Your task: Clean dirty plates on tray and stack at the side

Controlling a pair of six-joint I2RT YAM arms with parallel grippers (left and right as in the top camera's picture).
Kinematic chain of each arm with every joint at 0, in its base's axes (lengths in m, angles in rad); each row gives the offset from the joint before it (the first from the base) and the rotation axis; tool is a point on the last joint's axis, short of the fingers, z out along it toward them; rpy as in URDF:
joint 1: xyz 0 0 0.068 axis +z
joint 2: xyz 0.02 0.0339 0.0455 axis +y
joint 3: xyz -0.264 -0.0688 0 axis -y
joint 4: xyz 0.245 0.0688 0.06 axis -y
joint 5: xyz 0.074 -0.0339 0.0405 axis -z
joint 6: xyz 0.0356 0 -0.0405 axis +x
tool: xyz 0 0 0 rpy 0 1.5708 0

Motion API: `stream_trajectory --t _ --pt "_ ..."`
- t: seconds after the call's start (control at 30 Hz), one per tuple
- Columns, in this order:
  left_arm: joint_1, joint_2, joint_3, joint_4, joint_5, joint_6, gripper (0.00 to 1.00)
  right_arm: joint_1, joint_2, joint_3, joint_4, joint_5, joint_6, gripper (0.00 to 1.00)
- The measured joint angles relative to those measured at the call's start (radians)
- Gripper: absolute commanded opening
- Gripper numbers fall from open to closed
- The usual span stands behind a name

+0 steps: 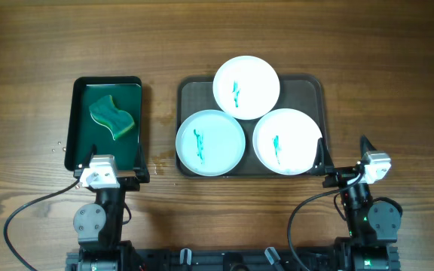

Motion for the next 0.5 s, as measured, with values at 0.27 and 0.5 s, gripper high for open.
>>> stream_trajectory --t 0.27,0.5 --pt "0.000 0.000 0.000 0.000 0.000 0.000 1.00 0.000 0.003 0.000 0.000 0.000 0.000 0.99" --pt "0.000 0.000 0.000 0.000 0.000 0.000 1.00 0.000 0.003 0.000 0.000 0.000 0.000 1.00"
